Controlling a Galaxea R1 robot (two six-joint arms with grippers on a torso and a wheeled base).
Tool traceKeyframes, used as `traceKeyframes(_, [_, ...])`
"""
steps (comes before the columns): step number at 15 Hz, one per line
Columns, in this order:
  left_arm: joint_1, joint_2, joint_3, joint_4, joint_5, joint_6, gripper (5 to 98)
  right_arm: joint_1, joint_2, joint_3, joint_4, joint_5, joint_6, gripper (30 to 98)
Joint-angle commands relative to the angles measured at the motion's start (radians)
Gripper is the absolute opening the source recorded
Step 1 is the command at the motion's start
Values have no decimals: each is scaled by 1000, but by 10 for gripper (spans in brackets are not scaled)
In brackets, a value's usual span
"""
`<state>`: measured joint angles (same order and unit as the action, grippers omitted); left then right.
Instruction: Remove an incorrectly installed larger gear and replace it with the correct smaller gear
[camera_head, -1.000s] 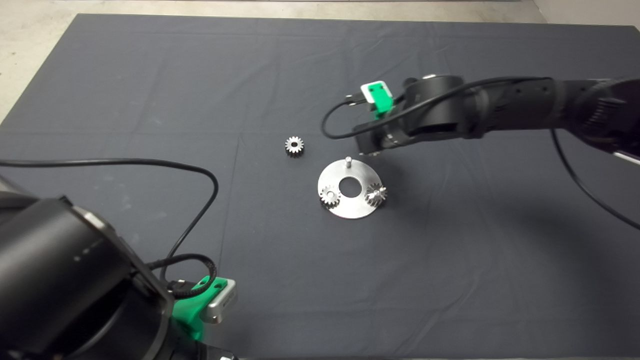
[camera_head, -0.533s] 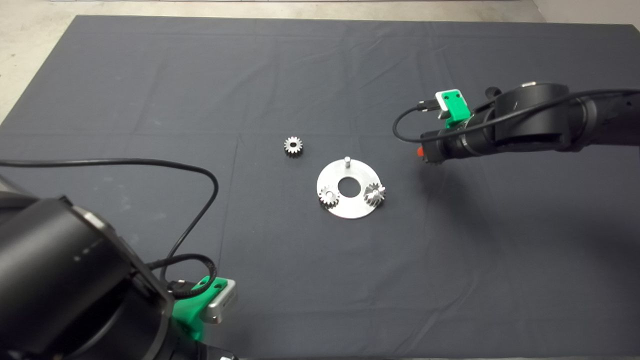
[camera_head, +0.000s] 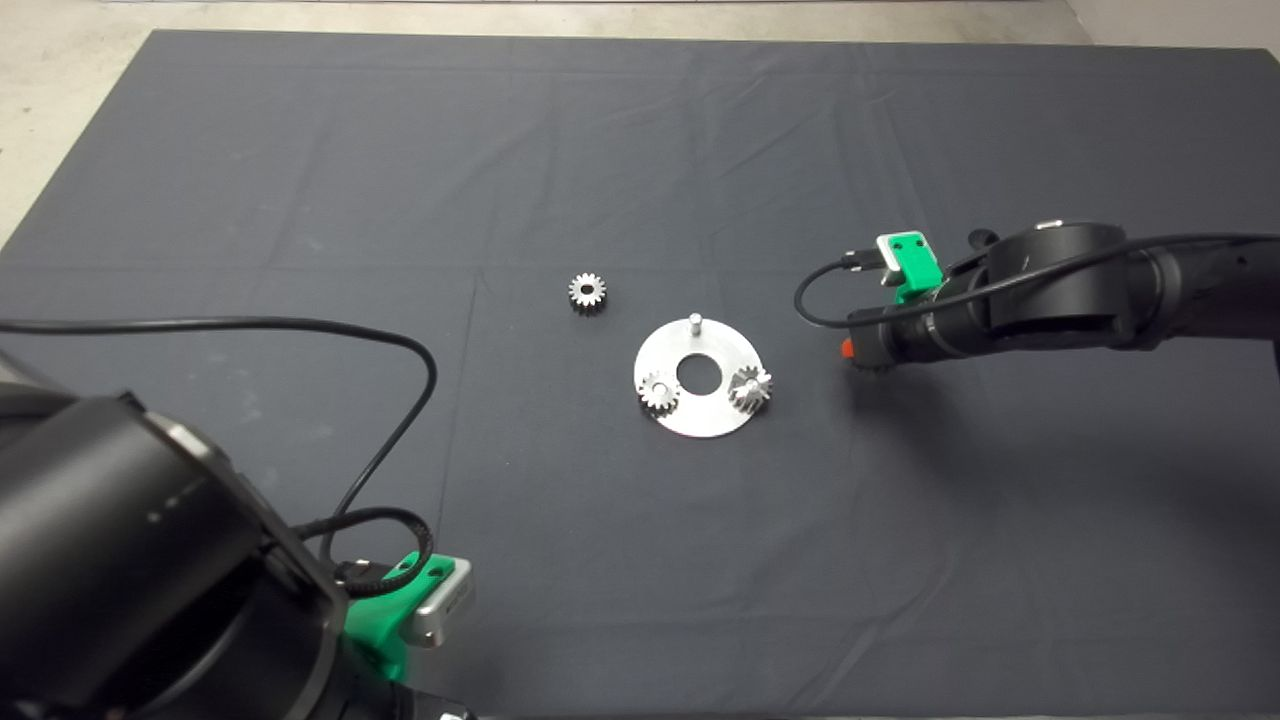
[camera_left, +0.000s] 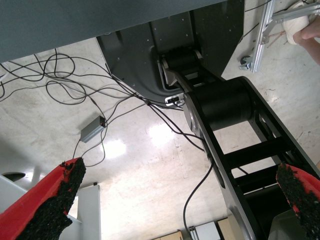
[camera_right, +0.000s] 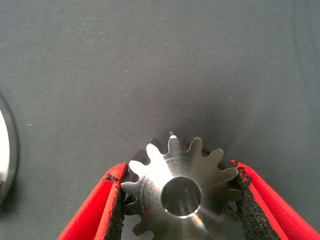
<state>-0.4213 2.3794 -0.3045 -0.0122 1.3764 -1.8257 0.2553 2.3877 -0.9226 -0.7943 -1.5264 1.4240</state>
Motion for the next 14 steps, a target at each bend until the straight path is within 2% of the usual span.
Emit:
traceKeyframes(1, [-10,-3,21,-17,0,-9,982,25,-1,13,-5,-26,10,503])
traceKeyframes(7, [-10,-2,21,-17,0,-7,982,25,0,16,-5,-26,10,507])
traceKeyframes(9, [-10,-2,21,-17,0,-4,982,25,-1,25,-5,-26,10,530])
traceKeyframes(11, [-10,-1,18,-6,6,2,982,25,0,30,-5,-26,10,530])
traceKeyframes(12, [-11,1,8,-3,9,19,982,25,0,30,-5,-26,10,547])
traceKeyframes(13, [-13,4,-9,-2,9,62,982,25,-1,30,-5,-26,10,574])
traceKeyframes(14, [-13,8,-61,0,9,107,982,25,-1,30,-5,-26,10,576])
